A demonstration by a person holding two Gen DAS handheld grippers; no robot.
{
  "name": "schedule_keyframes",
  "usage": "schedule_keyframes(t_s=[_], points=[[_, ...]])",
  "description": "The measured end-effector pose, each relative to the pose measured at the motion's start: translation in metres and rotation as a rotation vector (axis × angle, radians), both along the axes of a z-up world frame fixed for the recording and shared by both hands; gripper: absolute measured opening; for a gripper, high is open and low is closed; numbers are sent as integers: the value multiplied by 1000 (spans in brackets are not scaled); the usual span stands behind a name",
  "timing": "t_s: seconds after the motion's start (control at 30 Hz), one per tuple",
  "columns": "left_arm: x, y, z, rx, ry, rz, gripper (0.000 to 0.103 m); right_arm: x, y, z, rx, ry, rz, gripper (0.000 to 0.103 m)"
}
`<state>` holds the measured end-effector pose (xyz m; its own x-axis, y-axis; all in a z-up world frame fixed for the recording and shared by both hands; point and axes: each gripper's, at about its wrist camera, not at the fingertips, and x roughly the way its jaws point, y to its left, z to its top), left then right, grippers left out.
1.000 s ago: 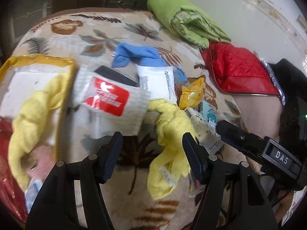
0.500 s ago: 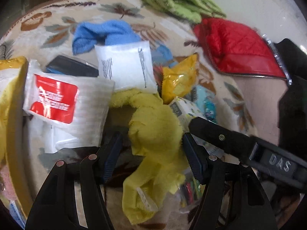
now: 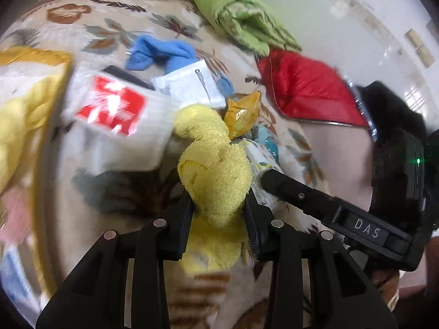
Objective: Organize soft objects
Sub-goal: 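Grasp another yellow towel with the left tool while the right grasps the lemon-print tissue pack, then carry the towel and tissue pack into the tray and release both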
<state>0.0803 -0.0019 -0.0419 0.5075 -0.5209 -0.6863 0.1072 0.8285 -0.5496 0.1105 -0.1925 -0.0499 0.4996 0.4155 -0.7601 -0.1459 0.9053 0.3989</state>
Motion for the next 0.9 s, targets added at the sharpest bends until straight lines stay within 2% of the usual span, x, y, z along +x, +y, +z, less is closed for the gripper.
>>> schedule_keyframes(t_s=[0.13,0.2,0.33,0.57,0.77,0.9], points=[[-26,19,15,-74,-40,-9,35,-24,21,18,-64,-70,42,47],[-36,24,24,-67,-60,-9,35,-33,31,26,-82,-97,57,47],[-58,43,41,-77,-107,14,35,-43,42,37,-50,-124,70,47],[-83,101,68,-93,-166,137,35,-57,62,55,53,-184,96,47],[-88,149,83,-62,-182,222,35,-58,97,60,77,-182,164,47],[-76,189,85,-7,-147,267,35,-50,141,56,81,-177,253,47]])
